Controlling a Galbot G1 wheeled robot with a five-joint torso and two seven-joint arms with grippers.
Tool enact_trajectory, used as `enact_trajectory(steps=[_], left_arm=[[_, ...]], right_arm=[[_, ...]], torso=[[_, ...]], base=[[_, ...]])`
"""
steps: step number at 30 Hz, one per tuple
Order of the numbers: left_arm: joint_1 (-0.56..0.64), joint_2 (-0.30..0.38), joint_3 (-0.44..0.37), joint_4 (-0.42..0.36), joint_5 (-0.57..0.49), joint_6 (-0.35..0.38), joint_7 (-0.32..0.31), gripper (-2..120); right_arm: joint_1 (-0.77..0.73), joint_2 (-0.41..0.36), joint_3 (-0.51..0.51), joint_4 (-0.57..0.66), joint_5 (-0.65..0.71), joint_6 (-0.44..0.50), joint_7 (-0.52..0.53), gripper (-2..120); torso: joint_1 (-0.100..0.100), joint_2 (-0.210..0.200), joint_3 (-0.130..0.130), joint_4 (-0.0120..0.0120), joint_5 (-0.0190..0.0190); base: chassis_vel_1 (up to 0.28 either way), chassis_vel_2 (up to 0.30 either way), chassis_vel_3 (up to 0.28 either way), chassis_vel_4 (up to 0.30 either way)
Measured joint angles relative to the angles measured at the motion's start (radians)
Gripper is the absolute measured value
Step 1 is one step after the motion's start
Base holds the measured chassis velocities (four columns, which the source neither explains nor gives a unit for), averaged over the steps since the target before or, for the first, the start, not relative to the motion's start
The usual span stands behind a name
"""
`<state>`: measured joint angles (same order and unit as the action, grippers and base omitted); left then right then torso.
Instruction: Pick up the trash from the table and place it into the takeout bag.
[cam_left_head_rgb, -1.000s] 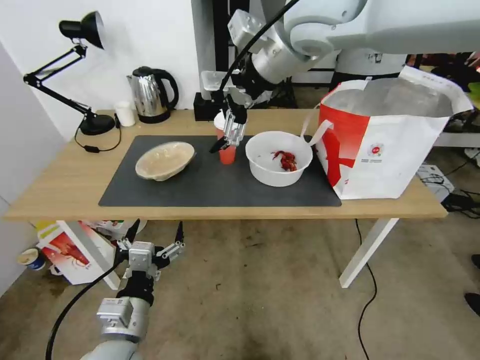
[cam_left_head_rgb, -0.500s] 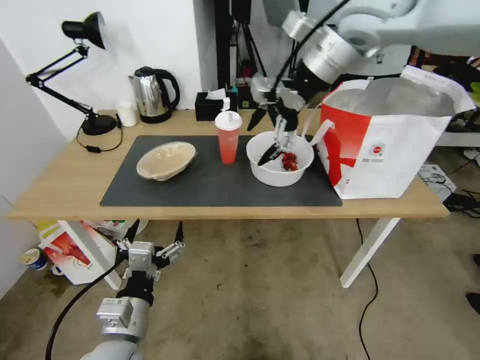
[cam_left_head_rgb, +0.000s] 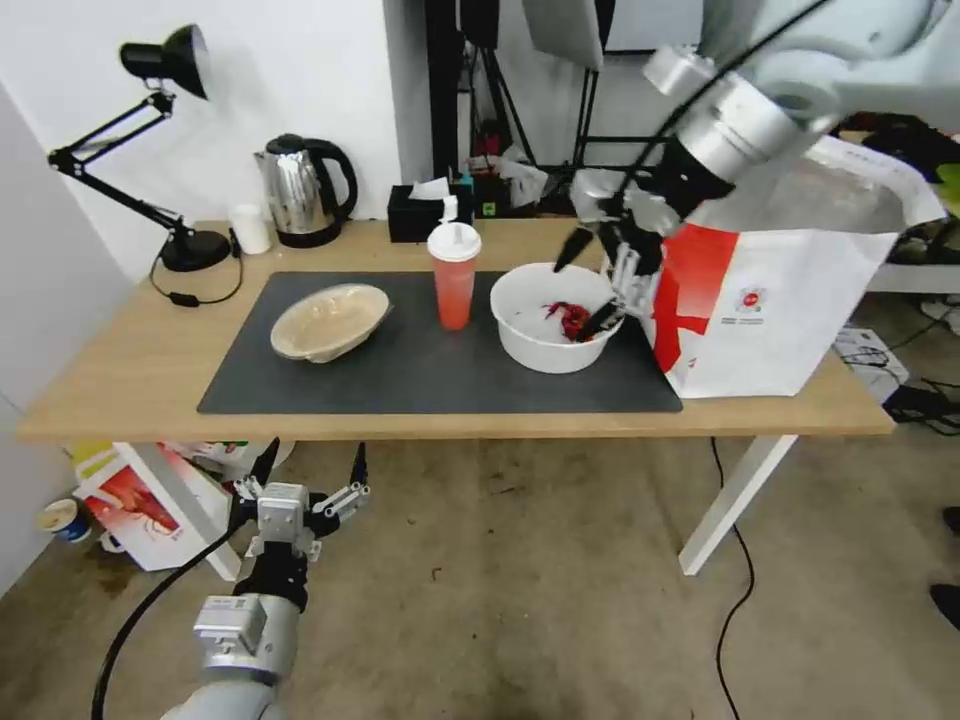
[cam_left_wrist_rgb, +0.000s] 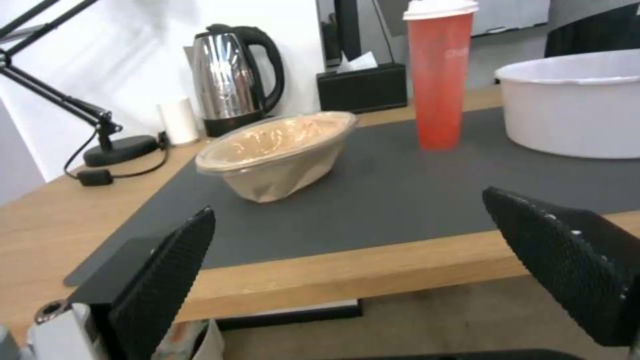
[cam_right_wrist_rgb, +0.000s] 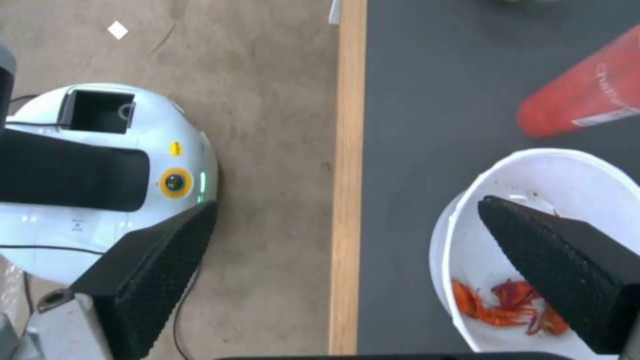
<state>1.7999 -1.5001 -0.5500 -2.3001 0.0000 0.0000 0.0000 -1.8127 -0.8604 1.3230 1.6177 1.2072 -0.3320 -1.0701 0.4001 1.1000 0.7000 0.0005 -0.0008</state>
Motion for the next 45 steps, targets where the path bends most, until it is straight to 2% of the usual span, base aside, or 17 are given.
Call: enact_trajectory(steps=[5, 27, 45], left_arm=[[0.000, 0.000, 0.000, 0.000, 0.000, 0.000, 0.000, 100], [0.000, 0.000, 0.000, 0.000, 0.000, 0.000, 0.000, 100], [0.000, 0.000, 0.000, 0.000, 0.000, 0.000, 0.000, 100]], right_arm=[[-0.040, -0.006, 0.020, -0.039, -0.024, -0.001, -0.003, 100], [-0.094, -0.014, 0.027, -0.080, -0.041, -0.003, -0.005, 100], [-0.218, -0.025, 0.061, -0.103, -0.057, -0.017, -0.002, 100]], torso=[[0.000, 0.000, 0.000, -0.0003, 0.0010], [0.000, 0.000, 0.000, -0.0005, 0.0008], [0.000, 0.000, 0.000, -0.0005, 0.0009]], base=[[0.000, 0.000, 0.000, 0.000], [0.000, 0.000, 0.000, 0.000], [0.000, 0.000, 0.000, 0.000]])
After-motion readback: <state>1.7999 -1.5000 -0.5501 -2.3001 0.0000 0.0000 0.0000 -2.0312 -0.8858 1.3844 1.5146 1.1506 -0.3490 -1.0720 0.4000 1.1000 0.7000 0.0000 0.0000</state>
